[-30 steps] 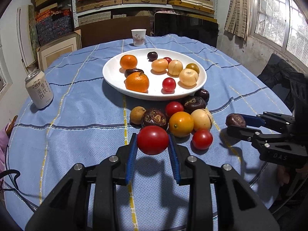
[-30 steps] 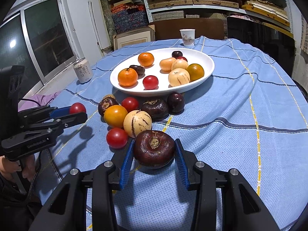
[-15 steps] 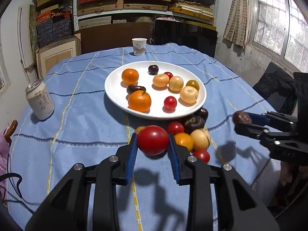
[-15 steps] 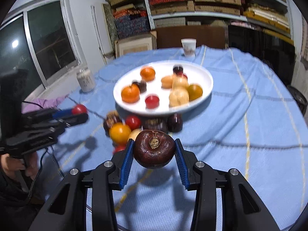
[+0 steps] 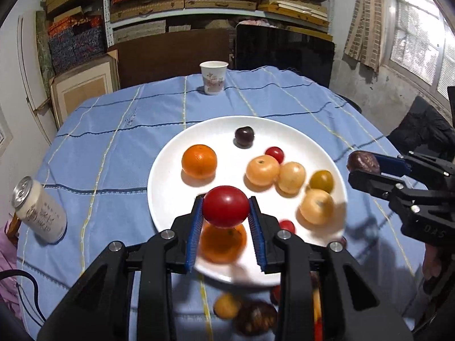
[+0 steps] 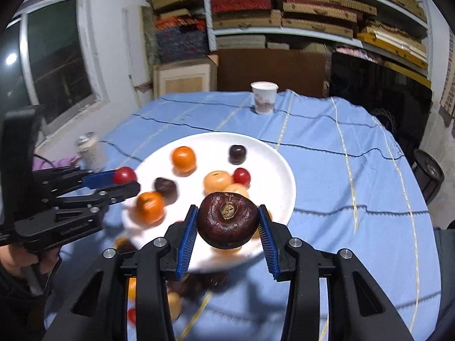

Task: Organize fruits
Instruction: 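Carry both fruits onto the white plate and open both tools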

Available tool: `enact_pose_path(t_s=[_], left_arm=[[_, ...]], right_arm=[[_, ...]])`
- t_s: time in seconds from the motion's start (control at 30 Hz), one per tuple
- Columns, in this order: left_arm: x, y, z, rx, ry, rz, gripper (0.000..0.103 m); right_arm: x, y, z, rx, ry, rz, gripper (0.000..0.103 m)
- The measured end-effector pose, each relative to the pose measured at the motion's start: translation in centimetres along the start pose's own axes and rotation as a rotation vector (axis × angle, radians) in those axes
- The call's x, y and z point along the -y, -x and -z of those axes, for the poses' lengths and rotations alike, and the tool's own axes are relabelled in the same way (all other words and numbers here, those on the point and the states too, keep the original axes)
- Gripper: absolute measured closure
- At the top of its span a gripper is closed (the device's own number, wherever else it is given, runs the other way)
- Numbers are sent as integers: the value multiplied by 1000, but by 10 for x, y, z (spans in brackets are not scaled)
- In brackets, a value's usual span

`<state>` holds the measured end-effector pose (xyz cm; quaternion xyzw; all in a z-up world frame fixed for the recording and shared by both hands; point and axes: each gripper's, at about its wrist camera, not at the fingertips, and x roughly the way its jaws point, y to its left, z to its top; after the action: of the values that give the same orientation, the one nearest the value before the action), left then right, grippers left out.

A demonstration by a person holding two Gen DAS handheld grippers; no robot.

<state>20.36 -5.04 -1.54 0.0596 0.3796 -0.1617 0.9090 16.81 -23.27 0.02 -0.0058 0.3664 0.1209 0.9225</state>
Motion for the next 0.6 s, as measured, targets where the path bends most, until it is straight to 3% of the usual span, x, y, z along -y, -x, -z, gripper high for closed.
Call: enact_pose_path(t_s=[0.1, 0.2, 0.23, 0.27, 0.3, 0.37, 0.6], left_arm=[[-7, -24, -11, -40, 22, -6, 70], [-11, -36, -17, -38, 39, -27, 57], [-12, -36, -18, -33, 47, -29, 54], [-13, -35, -17, -25, 53, -32, 46], [-14, -32, -16, -13, 57, -38, 38], [-15, -21, -11, 20, 57, -56, 33], [-11, 28, 26, 69, 12, -26, 27]], right_arm=[[5, -31, -10, -25, -13, 21, 61], [8, -53, -13, -43, -23, 22, 60], [8, -56, -13, -38, -20, 19, 58], [8, -56, -13, -28, -13, 21, 46], [7, -52, -12, -9, -10, 35, 41], [7, -39, -10, 37, -14, 30, 35], [3, 15, 22, 73, -22, -25, 33]])
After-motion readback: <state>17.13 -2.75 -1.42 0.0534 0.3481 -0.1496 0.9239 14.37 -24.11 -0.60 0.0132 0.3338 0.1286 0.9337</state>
